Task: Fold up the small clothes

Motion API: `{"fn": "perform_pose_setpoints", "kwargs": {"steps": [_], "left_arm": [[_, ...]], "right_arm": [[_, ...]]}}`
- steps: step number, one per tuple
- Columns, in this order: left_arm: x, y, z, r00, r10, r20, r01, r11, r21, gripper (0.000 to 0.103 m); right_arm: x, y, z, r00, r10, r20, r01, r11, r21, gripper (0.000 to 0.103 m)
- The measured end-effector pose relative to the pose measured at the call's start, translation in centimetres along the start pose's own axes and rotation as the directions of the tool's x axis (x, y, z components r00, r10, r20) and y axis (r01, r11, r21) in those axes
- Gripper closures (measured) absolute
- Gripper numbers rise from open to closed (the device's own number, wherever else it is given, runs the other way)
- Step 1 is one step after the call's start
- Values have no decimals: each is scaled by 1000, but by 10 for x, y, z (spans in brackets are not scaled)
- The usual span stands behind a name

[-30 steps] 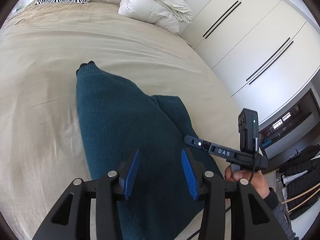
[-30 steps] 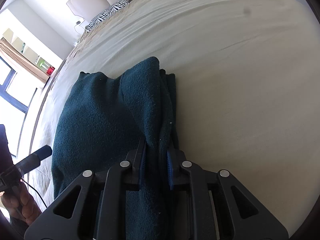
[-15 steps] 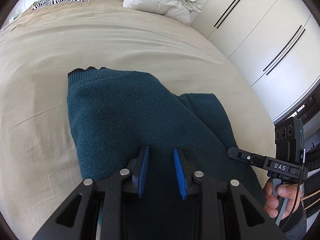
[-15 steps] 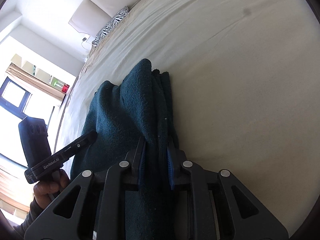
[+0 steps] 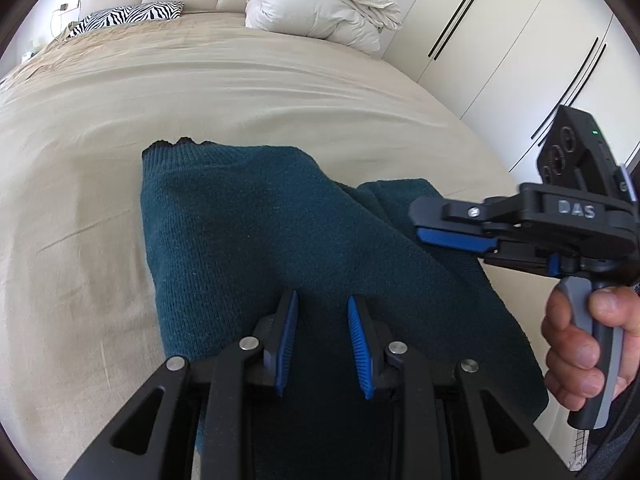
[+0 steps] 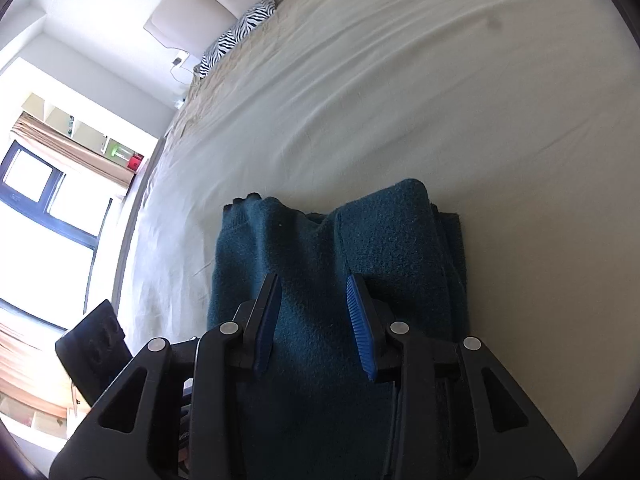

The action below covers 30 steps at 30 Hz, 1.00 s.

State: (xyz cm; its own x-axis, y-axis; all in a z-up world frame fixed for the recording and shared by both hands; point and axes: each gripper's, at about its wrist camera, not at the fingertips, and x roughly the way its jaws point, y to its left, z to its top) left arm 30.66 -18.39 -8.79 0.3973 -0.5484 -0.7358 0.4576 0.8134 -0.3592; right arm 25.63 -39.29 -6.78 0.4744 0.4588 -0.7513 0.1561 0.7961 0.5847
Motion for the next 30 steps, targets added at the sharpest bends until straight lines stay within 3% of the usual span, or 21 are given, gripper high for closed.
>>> {"fn": "perform_pose_setpoints", "kwargs": {"steps": [1,5,10,14,17,19,22,25,30], "left_arm": [[0,0,-1,1000,2,0,-2,1000,4,74],[1,-2,-5,1000,7,12,-7,1000,22,74],[-11,-4,-2,1000,6,-6,-6,1000,7,74],[-54,-8,-17,999,-41,15,42,998,-50,75],[-75,-12,-45,999,-28,23,29,999,-42,75],[-80,-18,-65,1000,-14,17,14,1000,-20,75],[-68,-31,-81,1000,18,-22,-17,999,39,75],[-50,-33,-88,998,25,-51,-23,999,43,75],[-58,-31,-83,998,-3,-58,4,1000,20,74]], "right_arm": [[9,-6,1,1000,-31,0,31,1000,3,72],[10,-24,2,999,0,46,-1,999,40,86],[-27,-12,-16,991,-81,110,79,997,24,82],[-64,9,-56,992,21,125,-16,999,-46,82],[-76,13,-89,994,54,93,-46,996,-80,82],[-76,4,-113,997,61,56,-56,995,-88,82],[-62,-25,-137,1000,1,6,0,998,-55,82],[-66,-59,-149,995,79,55,-79,997,5,86],[-84,-64,-156,994,60,95,-63,998,30,82]]}}
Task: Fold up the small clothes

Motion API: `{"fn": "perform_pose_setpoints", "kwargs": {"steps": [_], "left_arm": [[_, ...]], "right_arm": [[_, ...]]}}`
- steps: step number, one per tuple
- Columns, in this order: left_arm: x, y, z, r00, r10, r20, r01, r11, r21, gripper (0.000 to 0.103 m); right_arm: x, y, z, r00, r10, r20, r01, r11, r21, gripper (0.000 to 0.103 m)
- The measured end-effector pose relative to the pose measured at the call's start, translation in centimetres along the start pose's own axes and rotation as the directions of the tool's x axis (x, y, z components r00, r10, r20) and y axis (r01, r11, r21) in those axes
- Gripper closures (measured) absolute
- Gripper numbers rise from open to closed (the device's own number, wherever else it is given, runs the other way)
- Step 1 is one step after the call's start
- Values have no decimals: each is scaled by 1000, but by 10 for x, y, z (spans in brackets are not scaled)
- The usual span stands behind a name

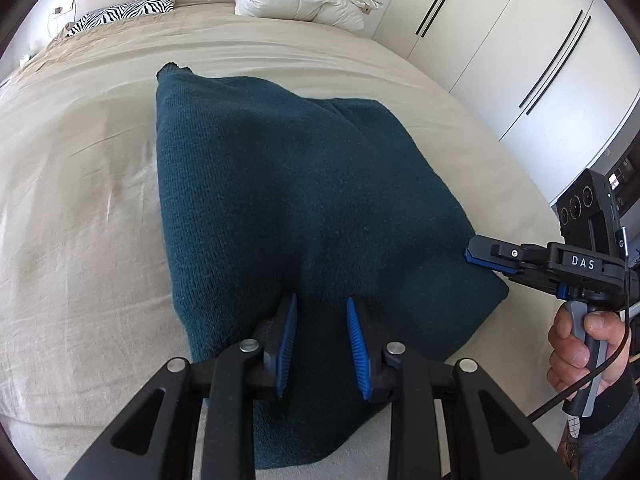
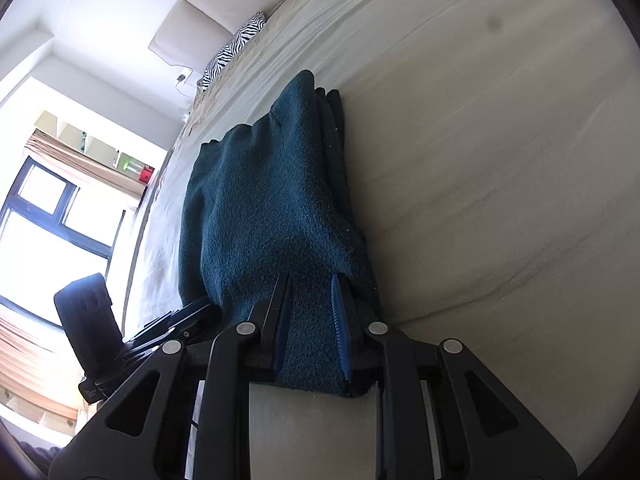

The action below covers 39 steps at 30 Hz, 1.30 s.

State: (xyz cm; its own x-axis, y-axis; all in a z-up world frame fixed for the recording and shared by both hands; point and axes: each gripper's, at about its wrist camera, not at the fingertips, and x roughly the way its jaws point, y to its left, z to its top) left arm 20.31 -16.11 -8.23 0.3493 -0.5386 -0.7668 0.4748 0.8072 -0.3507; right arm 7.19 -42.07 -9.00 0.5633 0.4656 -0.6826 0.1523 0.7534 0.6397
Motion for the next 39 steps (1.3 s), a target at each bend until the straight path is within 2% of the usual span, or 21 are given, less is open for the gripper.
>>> {"fn": "perform_pose_setpoints", "kwargs": {"steps": [1,3,4,5,7,10,11,13,15,18,21,23,24,26,29,32,35,39], "left_arm": [[-11,4,1,1000,-14,16,14,1000,-26,73],[-36,7,0,997,-18,79,22,999,-48,58],[-48,11,1,993,-13,117,20,998,-57,44],[-58,15,2,988,-8,154,19,997,-73,37],[-66,28,7,983,-4,182,25,994,-110,35],[-52,53,18,991,-12,132,36,984,-176,35],[-44,61,19,993,-37,112,60,976,-208,35],[-26,78,23,994,-88,63,103,954,-281,35],[-7,88,27,993,-114,17,113,940,-322,35],[13,96,34,988,-154,-16,138,921,-366,28],[26,85,46,989,-141,-40,120,938,-326,20],[34,74,52,992,-115,-59,94,952,-290,22],[37,69,55,992,-110,-66,87,957,-277,26],[40,65,57,993,-85,-81,60,960,-272,33],[41,61,59,994,-56,-91,31,968,-249,41],[34,61,58,995,-42,-90,19,969,-245,51],[16,56,56,997,-9,-79,-8,978,-210,57],[-31,48,36,999,44,-30,-48,989,-141,59]], "right_arm": [[-7,2,-1,1000,-6,12,6,1000,-5,82],[-20,3,0,999,-23,36,23,1000,-14,81],[-26,3,-1,998,-35,44,36,999,-21,76],[-31,3,2,997,-48,53,50,998,-26,73],[-34,2,10,996,-63,63,64,998,-20,45],[-30,-2,34,997,-44,60,44,999,-2,44],[-26,-2,40,998,-31,55,31,1000,2,44],[-13,-2,53,1000,-8,21,8,1000,14,44],[6,0,65,1000,-4,-28,4,1000,11,43],[33,-1,79,996,-12,-92,15,999,28,44],[56,-7,89,992,-7,-128,12,999,41,44],[60,-8,92,991,-1,-131,7,999,44,44],[62,-7,94,991,-6,-135,11,999,37,49],[70,-4,98,986,-37,-160,38,999,7,65],[78,6,97,981,-101,-165,96,994,-43,71],[72,32,88,969,-217,-122,200,970,-137,79],[65,70,77,940,-337,-53,315,917,-245,83],[39,122,52,936,-351,21,339,886,-315,84]]}}
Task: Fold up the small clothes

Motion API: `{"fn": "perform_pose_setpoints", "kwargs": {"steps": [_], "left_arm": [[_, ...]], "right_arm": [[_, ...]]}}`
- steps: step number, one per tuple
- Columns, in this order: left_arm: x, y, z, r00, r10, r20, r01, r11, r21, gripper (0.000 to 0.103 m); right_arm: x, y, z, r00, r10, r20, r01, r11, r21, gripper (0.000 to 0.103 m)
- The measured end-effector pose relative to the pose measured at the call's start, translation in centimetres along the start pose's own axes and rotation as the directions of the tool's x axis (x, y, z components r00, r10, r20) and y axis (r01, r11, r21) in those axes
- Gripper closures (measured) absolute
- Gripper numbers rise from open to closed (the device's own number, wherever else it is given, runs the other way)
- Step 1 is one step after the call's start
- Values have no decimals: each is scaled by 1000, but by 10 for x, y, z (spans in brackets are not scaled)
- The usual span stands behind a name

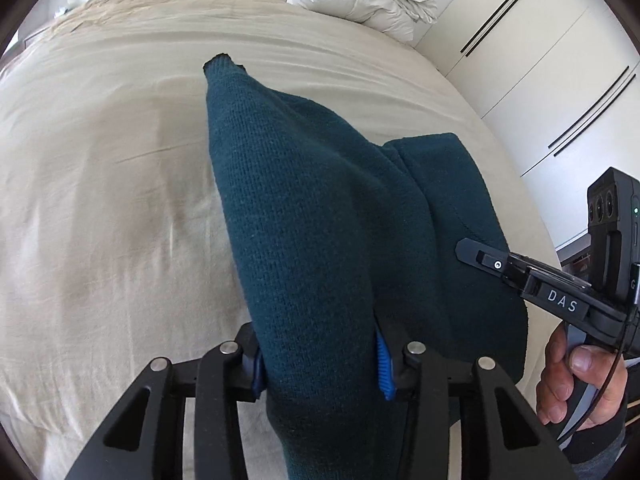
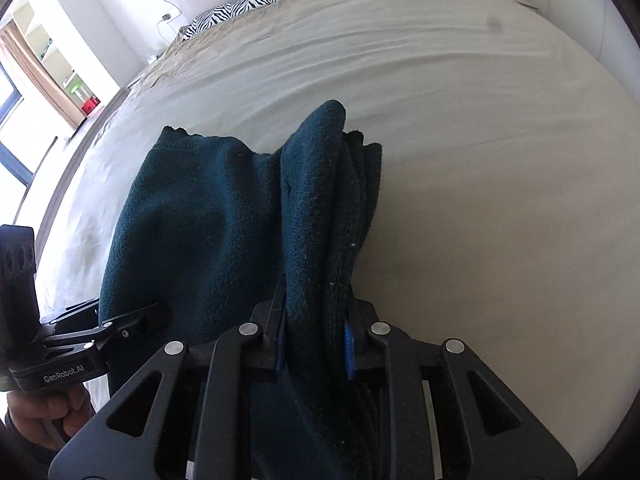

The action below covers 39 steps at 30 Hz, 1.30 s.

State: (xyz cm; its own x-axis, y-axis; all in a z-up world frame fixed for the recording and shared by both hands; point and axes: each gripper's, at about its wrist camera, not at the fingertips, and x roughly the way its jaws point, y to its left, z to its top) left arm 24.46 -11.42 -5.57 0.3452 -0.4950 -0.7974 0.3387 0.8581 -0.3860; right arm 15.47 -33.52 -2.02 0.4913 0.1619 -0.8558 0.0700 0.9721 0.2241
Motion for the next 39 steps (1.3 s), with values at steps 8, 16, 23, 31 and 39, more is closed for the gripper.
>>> {"fn": "perform_pose_setpoints", "kwargs": {"steps": [8,16,23,31,39], "left_arm": [[-115,30,-73,996,36,87,-42,997,68,58],[-181,72,-145,988,118,104,-125,990,66,58],[-178,110,-180,988,135,71,-136,991,7,58],[-141,136,-188,990,140,30,-139,989,-43,48],[-128,139,-195,993,109,55,-104,991,-80,40]], "right_arm": [[-86,110,-66,994,34,108,-14,984,-180,84],[-97,204,-134,987,136,87,-113,966,-231,84],[-68,234,-167,985,170,32,-160,966,-205,84],[-7,191,-177,982,186,-37,-188,981,-43,83],[11,162,-198,969,241,-47,-240,970,29,82]]}}
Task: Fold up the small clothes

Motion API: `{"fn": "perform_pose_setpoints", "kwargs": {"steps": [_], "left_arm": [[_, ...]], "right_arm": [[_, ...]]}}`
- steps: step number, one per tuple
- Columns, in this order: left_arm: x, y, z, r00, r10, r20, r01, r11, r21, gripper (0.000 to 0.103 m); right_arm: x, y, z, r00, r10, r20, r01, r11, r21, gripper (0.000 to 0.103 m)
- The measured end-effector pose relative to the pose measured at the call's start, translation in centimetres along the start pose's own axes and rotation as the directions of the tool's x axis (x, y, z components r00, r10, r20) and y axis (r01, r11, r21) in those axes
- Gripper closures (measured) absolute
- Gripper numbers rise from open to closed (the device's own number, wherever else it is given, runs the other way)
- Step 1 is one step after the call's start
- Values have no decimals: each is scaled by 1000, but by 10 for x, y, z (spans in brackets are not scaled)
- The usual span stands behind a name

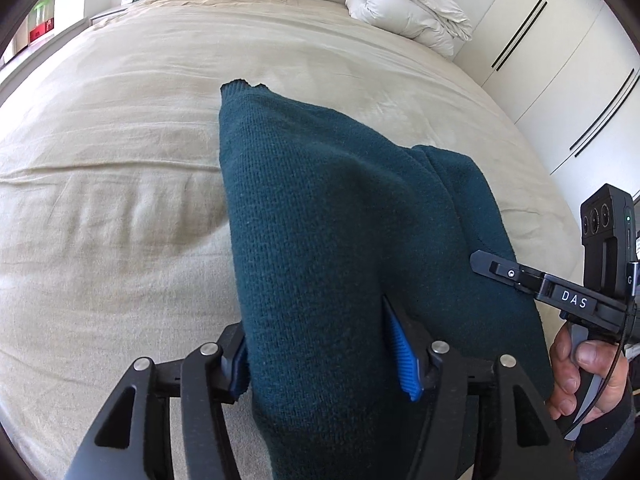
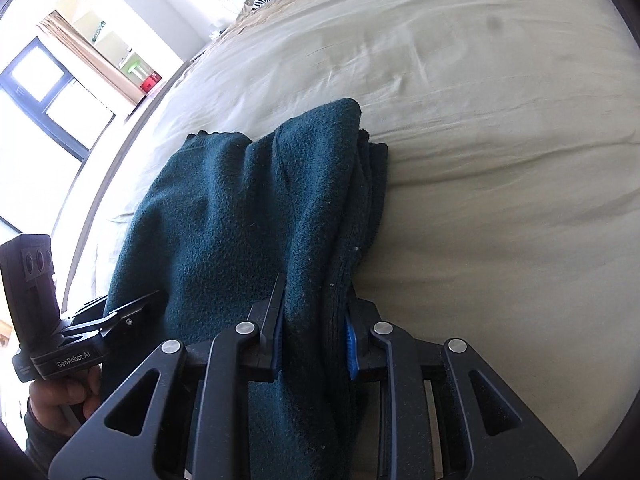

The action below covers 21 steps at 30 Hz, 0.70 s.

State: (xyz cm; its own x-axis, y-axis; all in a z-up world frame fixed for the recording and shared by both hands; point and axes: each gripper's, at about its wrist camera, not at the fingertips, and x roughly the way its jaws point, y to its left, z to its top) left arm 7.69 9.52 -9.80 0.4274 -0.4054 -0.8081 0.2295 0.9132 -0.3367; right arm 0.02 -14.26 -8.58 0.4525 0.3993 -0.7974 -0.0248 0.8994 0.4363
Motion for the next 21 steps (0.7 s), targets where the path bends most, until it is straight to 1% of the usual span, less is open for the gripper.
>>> {"fn": "perform_pose_setpoints", "kwargs": {"steps": [2,5,7,10,13,17,21], "left_arm": [[0,5,-3,1000,-25,5,25,999,-20,39],[-2,6,-8,1000,-25,15,25,1000,-17,39],[-3,6,-9,999,-28,23,28,999,-18,38],[-3,12,-14,998,-54,40,55,998,-42,37],[-6,12,-19,997,-46,56,49,998,-42,37],[-8,12,-20,997,-36,72,40,998,-58,33],[-13,15,-23,995,-33,95,41,995,-90,29]], "right_arm": [[2,-8,4,1000,17,-2,-17,1000,7,81],[8,-15,10,999,36,-2,-36,999,21,80],[11,-17,8,999,42,5,-42,999,21,79],[13,-22,5,998,64,20,-64,998,29,77],[14,-23,3,997,75,35,-76,997,27,77],[14,-26,0,994,92,50,-94,995,31,76],[11,-30,-2,991,116,61,-118,992,43,72]]}}
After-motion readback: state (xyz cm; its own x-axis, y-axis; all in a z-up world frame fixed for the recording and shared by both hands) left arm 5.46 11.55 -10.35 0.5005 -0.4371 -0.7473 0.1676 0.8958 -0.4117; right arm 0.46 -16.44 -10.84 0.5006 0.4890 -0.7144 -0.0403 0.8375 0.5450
